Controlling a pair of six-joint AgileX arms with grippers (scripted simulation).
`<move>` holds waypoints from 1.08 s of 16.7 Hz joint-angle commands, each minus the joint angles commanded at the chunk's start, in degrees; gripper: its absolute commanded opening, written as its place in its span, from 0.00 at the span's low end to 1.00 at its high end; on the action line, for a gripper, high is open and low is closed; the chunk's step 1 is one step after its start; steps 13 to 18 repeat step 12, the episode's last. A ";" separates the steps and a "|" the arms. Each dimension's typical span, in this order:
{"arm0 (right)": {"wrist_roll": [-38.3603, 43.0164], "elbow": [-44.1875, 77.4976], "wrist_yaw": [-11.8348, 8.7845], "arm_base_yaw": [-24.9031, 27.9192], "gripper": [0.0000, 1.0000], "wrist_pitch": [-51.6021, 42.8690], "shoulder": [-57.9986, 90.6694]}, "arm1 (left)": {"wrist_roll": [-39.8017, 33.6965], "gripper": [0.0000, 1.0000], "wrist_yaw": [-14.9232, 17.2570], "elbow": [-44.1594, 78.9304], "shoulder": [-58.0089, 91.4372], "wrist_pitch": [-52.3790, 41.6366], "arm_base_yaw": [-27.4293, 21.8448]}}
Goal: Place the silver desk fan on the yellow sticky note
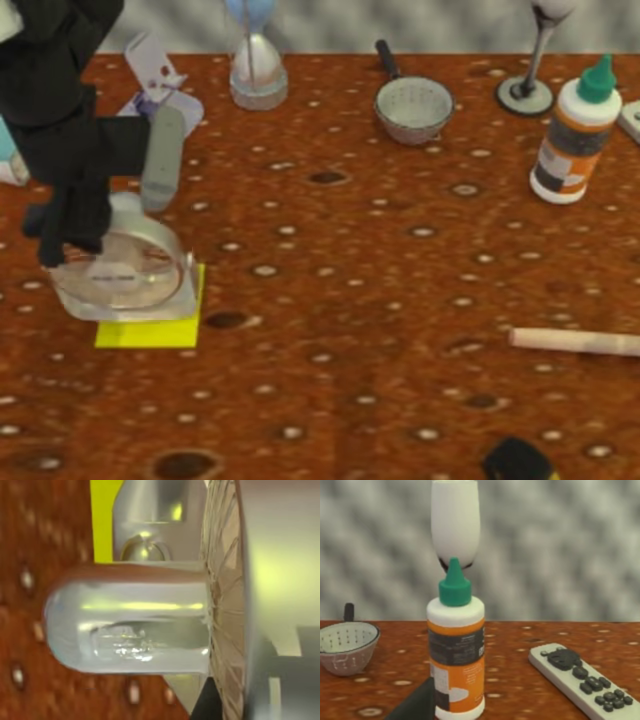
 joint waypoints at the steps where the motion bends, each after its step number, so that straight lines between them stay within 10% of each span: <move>1: 0.00 0.00 0.00 0.00 1.00 0.00 0.00 | 0.00 0.60 0.00 0.00 0.00 0.00 0.00; 6: 0.00 0.00 0.00 0.00 1.00 0.00 0.00 | 0.00 0.98 0.00 0.00 0.00 0.00 0.00; 18: 0.00 0.00 0.00 0.00 1.00 0.00 0.00 | 0.00 1.00 0.00 0.00 0.00 0.00 0.00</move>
